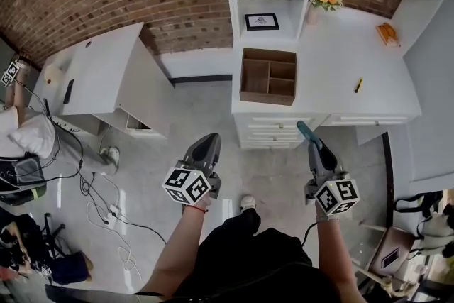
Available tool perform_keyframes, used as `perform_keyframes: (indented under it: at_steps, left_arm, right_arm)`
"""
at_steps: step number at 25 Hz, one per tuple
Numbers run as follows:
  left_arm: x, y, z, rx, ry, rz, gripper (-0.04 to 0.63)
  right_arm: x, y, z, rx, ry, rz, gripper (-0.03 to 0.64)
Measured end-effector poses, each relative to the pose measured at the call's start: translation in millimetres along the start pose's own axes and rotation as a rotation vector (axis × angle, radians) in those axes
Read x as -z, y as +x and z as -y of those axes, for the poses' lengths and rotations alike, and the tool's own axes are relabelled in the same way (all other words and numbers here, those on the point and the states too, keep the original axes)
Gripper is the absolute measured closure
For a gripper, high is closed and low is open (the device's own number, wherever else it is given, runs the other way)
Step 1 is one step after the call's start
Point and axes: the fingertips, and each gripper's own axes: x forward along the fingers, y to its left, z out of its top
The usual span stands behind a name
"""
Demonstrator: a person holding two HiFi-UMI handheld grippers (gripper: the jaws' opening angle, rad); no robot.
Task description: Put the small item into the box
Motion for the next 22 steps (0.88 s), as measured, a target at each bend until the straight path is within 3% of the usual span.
perform_keyframes:
  at_steps: [12, 22]
  left_arm:
    - [-7, 47, -15, 0.059, 0.004, -0.030, 0.594]
    - [3, 60, -32, 0.029, -0.016, -0.046, 0.594]
  right_arm:
    - [-5, 48, 9, 0.011, -0.007, -0.011, 0.548]
    - [4, 80, 18, -0.004, -0.008, -0.044, 0.548]
